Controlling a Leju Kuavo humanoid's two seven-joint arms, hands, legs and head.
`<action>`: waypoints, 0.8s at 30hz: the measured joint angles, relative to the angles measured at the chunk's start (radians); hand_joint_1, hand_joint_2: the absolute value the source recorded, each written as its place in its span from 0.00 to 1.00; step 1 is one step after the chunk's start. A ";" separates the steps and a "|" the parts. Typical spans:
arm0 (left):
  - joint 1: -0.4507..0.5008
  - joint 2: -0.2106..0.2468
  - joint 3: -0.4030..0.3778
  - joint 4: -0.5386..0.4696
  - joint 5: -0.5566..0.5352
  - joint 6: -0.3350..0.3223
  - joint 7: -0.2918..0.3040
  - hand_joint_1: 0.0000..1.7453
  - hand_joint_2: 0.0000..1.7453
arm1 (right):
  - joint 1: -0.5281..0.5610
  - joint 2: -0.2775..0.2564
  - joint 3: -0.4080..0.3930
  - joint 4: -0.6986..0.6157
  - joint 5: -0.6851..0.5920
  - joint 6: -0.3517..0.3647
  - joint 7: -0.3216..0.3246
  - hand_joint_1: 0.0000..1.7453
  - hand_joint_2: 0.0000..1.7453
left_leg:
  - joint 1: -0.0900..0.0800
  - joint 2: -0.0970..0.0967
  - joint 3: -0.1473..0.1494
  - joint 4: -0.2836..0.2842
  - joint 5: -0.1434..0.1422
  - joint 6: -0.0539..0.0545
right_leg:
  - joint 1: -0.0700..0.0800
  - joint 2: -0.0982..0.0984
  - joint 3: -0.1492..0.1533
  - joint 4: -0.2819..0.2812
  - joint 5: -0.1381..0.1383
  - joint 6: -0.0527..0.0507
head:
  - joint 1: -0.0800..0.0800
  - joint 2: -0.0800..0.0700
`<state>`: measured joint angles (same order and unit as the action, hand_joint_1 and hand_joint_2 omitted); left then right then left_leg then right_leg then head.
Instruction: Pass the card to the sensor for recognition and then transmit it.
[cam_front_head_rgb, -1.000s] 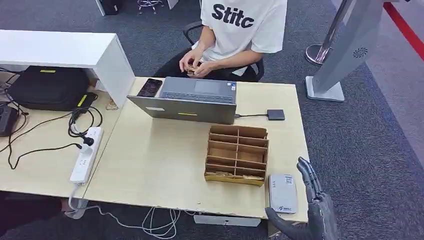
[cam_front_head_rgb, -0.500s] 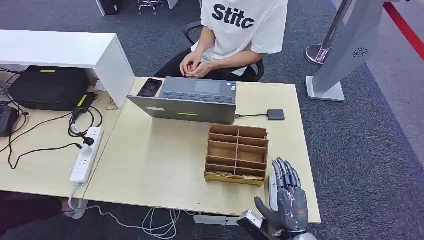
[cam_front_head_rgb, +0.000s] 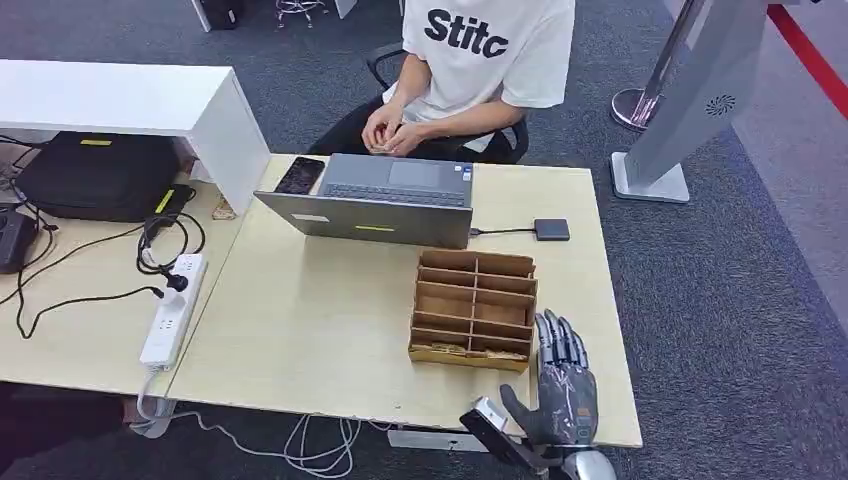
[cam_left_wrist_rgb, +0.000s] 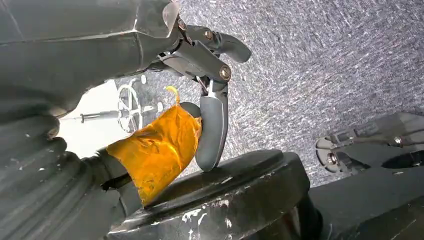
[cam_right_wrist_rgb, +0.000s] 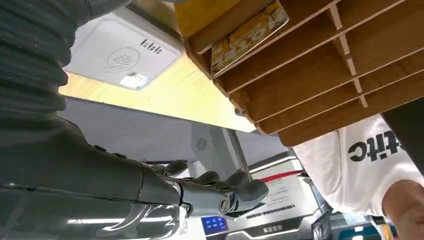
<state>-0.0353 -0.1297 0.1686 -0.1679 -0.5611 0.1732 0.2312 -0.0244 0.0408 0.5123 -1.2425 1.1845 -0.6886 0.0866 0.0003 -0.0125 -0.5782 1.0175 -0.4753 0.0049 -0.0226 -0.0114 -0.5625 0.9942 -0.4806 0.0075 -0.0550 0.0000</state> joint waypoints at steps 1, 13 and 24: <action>0.000 0.000 0.000 0.000 0.000 0.000 0.007 0.00 1.00 | -0.003 0.004 -0.001 0.006 0.001 0.000 -0.003 0.00 1.00 | 0.000 0.000 0.000 0.000 0.000 0.000 | 0.000 0.000 0.000 0.000 0.000 0.000 | 0.000 0.000; -0.003 0.000 0.000 0.000 -0.015 -0.004 0.027 0.00 1.00 | -0.054 0.057 -0.005 0.106 -0.037 -0.003 -0.056 0.00 1.00 | 0.000 0.000 0.000 0.000 0.000 0.000 | 0.000 0.000 0.000 0.000 0.000 0.000 | 0.000 0.000; -0.004 0.000 0.000 0.000 -0.027 -0.007 0.028 0.00 1.00 | -0.073 0.079 -0.049 0.177 0.064 -0.004 -0.016 0.88 1.00 | 0.000 0.000 0.000 0.000 0.000 0.000 | 0.000 0.000 0.000 0.000 0.000 0.000 | 0.000 0.000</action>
<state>-0.0394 -0.1297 0.1682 -0.1679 -0.5879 0.1663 0.2590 -0.0977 0.1198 0.4632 -1.0655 1.2486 -0.6924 0.0706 0.0003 -0.0123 -0.5782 1.0175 -0.4751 0.0048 -0.0227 -0.0114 -0.5625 0.9942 -0.4806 0.0075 -0.0549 0.0000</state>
